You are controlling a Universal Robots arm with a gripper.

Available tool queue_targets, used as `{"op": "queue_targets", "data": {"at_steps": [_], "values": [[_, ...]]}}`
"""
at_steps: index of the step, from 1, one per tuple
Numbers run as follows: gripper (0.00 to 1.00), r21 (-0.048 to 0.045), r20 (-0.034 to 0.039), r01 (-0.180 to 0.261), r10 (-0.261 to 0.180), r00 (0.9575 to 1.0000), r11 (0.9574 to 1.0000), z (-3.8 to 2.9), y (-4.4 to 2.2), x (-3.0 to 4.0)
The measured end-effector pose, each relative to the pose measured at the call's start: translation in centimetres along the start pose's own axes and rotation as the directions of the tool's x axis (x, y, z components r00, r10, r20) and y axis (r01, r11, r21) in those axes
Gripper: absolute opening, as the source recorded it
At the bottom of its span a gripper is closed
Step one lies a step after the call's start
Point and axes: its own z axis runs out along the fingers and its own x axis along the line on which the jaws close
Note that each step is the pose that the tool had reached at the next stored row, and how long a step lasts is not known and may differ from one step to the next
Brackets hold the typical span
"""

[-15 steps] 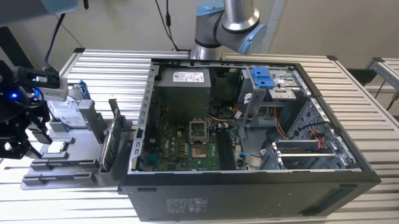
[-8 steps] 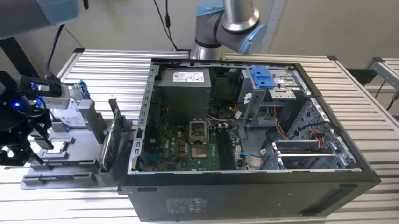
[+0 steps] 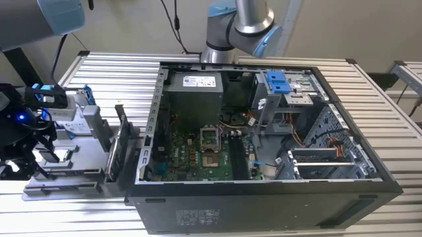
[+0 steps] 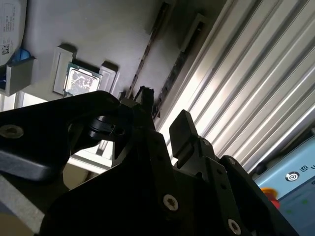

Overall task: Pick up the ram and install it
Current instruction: 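Pick up the ram and move it above insertion slot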

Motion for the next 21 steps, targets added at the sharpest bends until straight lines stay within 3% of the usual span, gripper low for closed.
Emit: {"op": "queue_targets", "data": {"at_steps": [6, 11, 16, 21], "values": [[0.42, 0.0042, 0.0003, 0.009, -0.009, 1.0000, 1.0000, 0.36, 0.11, 0.03], [0.42, 0.0195, 0.0017, 0.009, -0.009, 1.0000, 0.9998, 0.97, 0.97, 0.15], [0.42, 0.0375, 0.0034, 0.010, -0.011, 0.9999, 0.9992, 1.53, 1.19, 0.32], [0.42, 0.0407, 0.0035, 0.013, -0.013, 0.9999, 0.9991, 2.37, 1.19, 0.39]]}}
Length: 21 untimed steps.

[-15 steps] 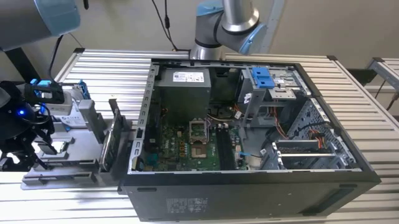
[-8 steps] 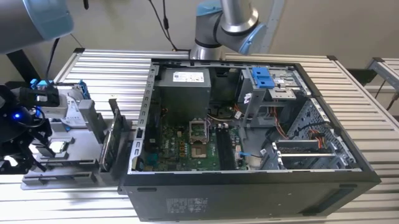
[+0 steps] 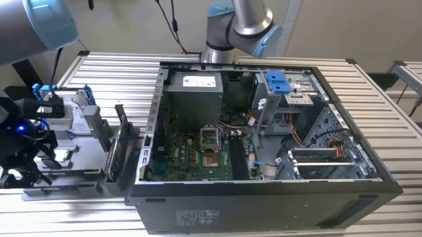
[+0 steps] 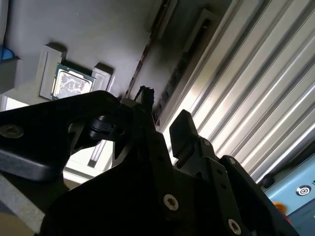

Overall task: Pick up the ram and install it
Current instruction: 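Pick up the ram and move it above insertion slot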

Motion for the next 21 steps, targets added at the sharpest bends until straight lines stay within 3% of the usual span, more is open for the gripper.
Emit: {"op": "queue_targets", "data": {"at_steps": [21], "values": [[0.42, -0.0011, 0.0010, 0.028, -0.028, 0.9996, 0.9996, 3.61, 0.09, 0.44]]}}
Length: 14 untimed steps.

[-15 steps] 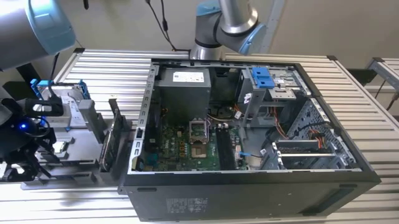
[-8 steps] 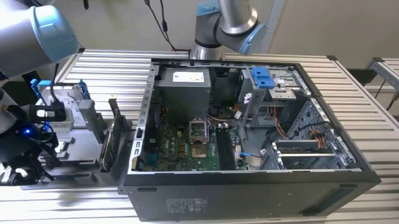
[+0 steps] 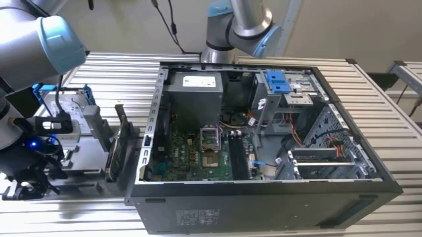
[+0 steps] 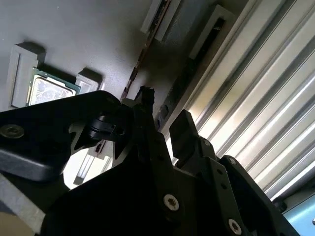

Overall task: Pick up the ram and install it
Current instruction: 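Pick up the ram and move it above insertion slot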

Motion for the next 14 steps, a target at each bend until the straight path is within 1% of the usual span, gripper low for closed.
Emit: {"op": "queue_targets", "data": {"at_steps": [7, 14], "values": [[0.42, 0.0000, -0.0001, 0.001, -0.001, 1.0000, 1.0000, 0.32, 0.08, 0.10], [0.42, -0.0001, -0.0002, 0.001, -0.001, 1.0000, 1.0000, 0.33, 0.09, 0.13]]}}
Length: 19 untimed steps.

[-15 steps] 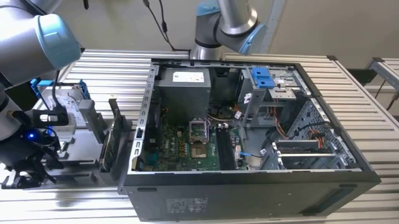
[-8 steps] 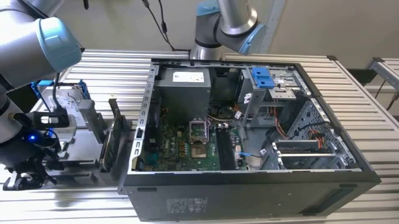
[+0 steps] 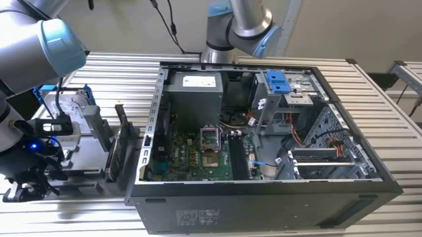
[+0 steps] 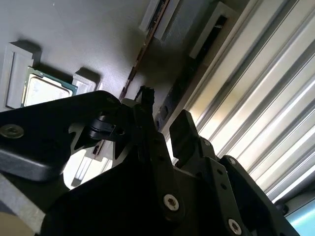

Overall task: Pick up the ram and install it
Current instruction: 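Pick up the ram and move it above insertion slot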

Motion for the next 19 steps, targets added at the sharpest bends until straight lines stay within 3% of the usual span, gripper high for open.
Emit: {"op": "queue_targets", "data": {"at_steps": [2, 4, 5, 6, 19], "values": [[0.40, 0.0000, 0.0000, 0.000, 0.000, 1.0000, 1.0000, 0.00, 0.00, 0.00], [0.27, 0.0000, 0.0000, 0.000, 0.000, 1.0000, 1.0000, 0.00, 0.00, 0.01], [0.27, 0.0000, -0.0001, 0.000, 0.000, 1.0000, 1.0000, 0.00, 0.00, 0.01], [0.16, -0.0001, 0.0000, 0.000, 0.000, 1.0000, 1.0000, 0.00, 0.00, 0.01], [0.14, 0.0000, 0.0000, 0.000, 0.000, 1.0000, 1.0000, 0.00, 0.00, 0.04]]}}
